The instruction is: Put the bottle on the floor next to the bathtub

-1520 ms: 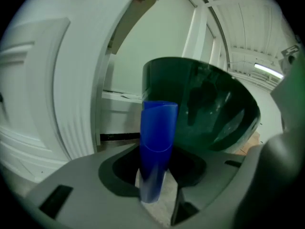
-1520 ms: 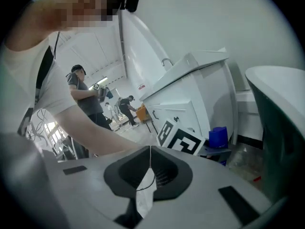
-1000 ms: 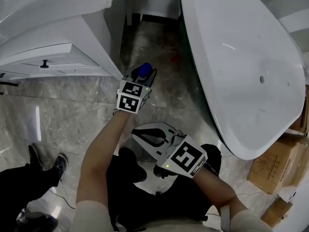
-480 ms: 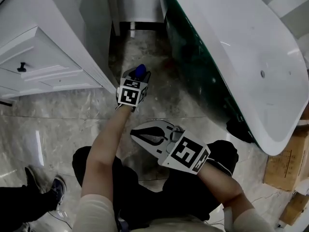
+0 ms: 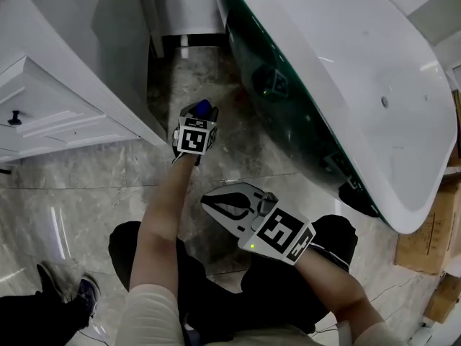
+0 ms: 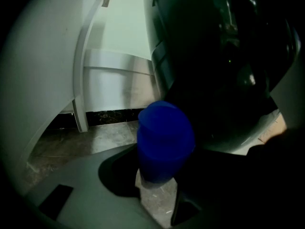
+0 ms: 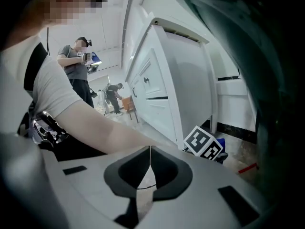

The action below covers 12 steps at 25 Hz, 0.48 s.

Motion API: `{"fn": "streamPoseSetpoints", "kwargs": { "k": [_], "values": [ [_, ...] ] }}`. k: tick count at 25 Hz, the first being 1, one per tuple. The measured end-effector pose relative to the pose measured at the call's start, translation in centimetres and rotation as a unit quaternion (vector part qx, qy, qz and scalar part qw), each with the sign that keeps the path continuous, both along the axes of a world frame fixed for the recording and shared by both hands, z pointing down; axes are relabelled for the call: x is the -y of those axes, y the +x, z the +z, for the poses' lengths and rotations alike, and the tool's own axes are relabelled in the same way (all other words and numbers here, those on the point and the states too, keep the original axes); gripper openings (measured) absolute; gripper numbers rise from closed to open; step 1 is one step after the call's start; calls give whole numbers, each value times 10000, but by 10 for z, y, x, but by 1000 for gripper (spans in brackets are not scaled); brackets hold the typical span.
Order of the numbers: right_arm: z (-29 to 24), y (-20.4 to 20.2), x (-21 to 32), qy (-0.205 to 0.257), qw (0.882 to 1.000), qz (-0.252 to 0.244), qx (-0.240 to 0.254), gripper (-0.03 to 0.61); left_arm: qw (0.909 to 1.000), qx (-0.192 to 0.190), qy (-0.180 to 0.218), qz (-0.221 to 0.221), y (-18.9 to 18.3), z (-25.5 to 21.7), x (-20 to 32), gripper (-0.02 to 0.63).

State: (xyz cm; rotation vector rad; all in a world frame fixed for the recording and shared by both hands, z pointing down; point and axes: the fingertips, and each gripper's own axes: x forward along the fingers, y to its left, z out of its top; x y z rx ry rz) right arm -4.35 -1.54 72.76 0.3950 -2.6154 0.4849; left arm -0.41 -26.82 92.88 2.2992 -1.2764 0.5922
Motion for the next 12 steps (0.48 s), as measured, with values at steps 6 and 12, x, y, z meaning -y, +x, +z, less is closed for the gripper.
{"fn": "streamPoseSetpoints", "kwargs": {
  "k": [6,12],
  "values": [
    [8,6,-7,-48,9999,3,-148,29,9997,190,-22,168,12,24,-1,206],
    [26,25,10,-211,9980,429,-420,28,9979,536,-158,318,13,41,-3,206]
  ]
}}
